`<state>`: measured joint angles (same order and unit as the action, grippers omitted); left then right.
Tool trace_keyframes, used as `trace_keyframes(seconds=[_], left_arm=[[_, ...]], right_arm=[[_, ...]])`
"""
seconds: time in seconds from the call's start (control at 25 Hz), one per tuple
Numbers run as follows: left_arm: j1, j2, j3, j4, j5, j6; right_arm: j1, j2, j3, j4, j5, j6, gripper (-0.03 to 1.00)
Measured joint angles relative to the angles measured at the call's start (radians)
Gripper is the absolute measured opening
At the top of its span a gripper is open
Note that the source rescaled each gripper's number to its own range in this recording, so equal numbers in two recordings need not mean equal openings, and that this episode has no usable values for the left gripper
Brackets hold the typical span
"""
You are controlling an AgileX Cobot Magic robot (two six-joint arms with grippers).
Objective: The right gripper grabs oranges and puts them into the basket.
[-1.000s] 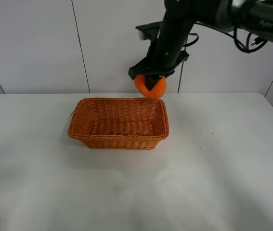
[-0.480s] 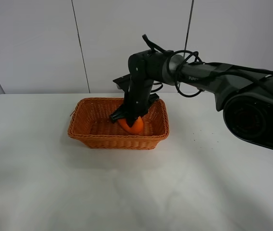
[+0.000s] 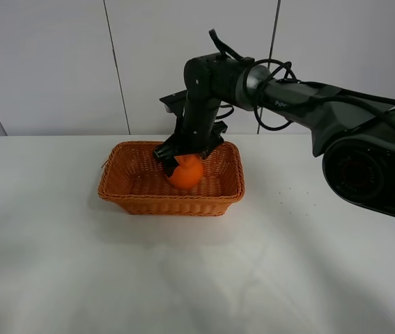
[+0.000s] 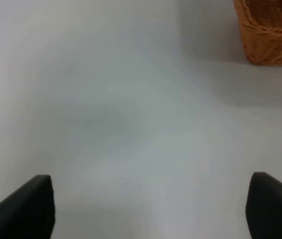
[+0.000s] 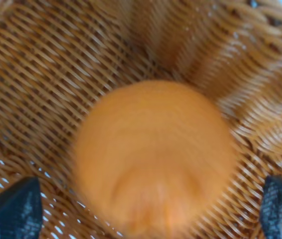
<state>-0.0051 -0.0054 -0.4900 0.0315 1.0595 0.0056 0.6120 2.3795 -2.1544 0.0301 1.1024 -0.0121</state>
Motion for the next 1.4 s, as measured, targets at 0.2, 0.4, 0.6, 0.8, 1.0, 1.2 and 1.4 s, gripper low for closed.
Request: trace_keyframes(seconds=[0.2, 0.4, 0.6, 0.8, 1.0, 1.2, 1.4], left_arm=[[0.000, 0.000, 0.000, 0.000, 0.000, 0.000], [0.000, 0.000, 0.000, 0.000, 0.000, 0.000], [0.000, 0.000, 0.000, 0.000, 0.000, 0.000], [0.000, 0.000, 0.000, 0.000, 0.000, 0.000], [0.000, 0.000, 0.000, 0.000, 0.000, 0.000], [0.000, 0.000, 0.000, 0.000, 0.000, 0.000], [0.000, 0.000, 0.000, 0.000, 0.000, 0.000]], right_arm=[[0.000, -0.026, -0.071, -0.016, 0.068, 0.000, 1.00], [-0.031, -0.096, -0.128, -0.030, 0.095, 0.001, 1.00], [-0.154, -0.116, -0.133, -0.036, 0.113, 0.001, 1.00], [-0.306, -0.116, -0.132, -0.039, 0.115, 0.001, 1.00], [-0.452, -0.116, -0.132, -0.040, 0.115, 0.000, 1.00], [-0.544, -0.116, -0.127, -0.039, 0.116, 0.000, 1.00], [-0.572, -0.156, -0.109, -0.030, 0.116, 0.000, 1.00]])
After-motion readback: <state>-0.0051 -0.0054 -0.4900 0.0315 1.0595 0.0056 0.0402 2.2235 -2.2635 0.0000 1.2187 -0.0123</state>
